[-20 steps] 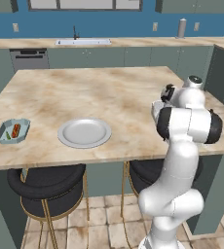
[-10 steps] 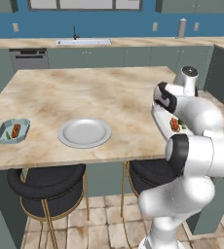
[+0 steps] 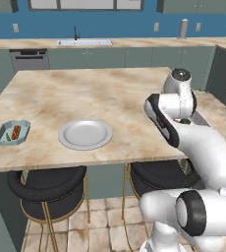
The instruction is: Place one cooked food and one vegetable from the large plate to each tupperware container.
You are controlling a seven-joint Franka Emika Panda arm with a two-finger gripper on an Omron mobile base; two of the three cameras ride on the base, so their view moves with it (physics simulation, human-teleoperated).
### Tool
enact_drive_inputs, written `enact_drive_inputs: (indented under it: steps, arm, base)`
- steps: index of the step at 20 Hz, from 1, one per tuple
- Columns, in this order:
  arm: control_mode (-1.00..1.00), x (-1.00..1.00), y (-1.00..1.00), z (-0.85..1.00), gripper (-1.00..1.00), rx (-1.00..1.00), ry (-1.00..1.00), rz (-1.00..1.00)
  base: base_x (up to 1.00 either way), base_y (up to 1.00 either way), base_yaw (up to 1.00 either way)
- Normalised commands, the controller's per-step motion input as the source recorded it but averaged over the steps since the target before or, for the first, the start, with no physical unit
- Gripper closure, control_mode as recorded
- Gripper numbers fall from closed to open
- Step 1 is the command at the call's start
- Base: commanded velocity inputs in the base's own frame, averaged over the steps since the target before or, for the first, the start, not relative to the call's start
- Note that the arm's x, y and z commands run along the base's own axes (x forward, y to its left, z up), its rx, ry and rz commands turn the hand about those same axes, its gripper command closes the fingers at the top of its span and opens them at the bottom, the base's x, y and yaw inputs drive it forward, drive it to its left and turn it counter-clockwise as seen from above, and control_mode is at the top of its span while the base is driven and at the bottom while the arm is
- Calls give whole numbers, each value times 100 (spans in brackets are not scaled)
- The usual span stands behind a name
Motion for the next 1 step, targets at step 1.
enact_drive_inputs:
  steps: [1]
  arm:
    - [-100,-100,30,11,-100,0,-9,-6]
  base:
    - [0,0,0]
